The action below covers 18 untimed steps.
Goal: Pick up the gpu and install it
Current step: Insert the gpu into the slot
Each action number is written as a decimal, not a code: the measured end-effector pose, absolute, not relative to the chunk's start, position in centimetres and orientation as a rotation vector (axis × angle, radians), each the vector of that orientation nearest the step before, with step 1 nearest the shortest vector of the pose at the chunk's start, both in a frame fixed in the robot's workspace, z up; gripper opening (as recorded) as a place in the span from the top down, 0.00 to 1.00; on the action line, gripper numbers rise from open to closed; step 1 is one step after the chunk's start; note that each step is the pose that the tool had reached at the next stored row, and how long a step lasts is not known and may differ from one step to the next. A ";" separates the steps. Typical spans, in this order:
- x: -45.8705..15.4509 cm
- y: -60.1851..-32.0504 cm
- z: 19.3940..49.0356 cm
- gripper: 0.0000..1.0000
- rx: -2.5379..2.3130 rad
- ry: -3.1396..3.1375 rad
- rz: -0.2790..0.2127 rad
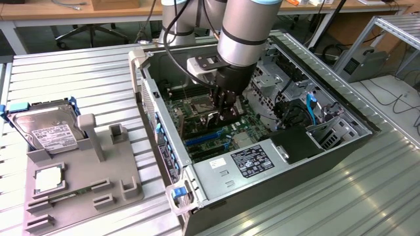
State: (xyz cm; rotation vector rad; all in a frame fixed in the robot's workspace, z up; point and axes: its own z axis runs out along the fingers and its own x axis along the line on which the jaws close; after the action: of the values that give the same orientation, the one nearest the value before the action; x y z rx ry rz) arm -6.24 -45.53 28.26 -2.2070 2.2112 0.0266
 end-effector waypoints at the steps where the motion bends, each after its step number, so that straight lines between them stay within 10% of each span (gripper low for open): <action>1: -6.2 -45.6 28.3 0.73 -2.207 2.211 0.027; 18: -6.8 -45.7 28.3 0.73 -2.207 2.211 0.027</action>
State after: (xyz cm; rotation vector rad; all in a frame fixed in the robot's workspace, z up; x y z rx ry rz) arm -6.77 -45.73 28.26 -2.2068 2.2113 0.0266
